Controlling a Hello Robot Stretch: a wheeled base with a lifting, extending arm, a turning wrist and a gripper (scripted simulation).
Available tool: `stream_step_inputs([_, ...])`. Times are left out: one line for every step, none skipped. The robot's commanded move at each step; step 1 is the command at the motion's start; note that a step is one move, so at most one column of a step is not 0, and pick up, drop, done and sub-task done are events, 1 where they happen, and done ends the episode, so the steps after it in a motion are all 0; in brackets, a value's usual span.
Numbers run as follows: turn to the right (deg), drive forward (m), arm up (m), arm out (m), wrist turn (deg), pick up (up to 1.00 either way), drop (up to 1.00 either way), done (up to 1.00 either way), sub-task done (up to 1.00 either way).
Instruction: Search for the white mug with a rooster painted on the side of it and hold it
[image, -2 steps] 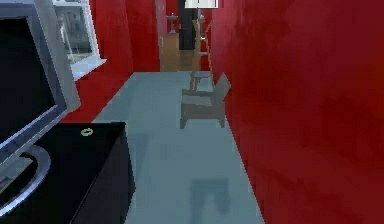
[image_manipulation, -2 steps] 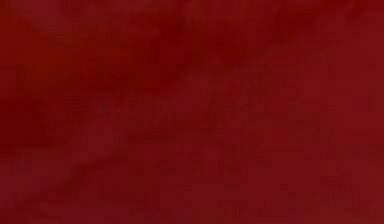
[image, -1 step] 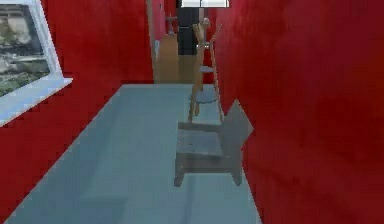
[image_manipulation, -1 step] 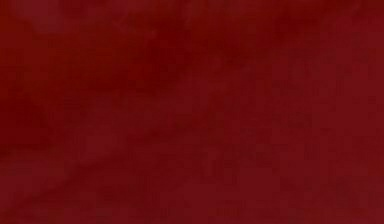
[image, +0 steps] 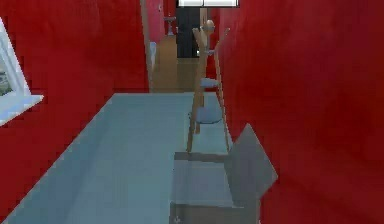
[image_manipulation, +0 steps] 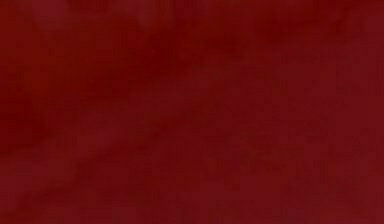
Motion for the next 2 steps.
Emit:
stream_step_inputs([-42.0,0.00,0.00,0.00,0.0,0.00,0.00,0.00,0.00])
stream_step_inputs([0.0,0.40,0.00,0.00,0.0,0.00,0.00,0.00,0.00])
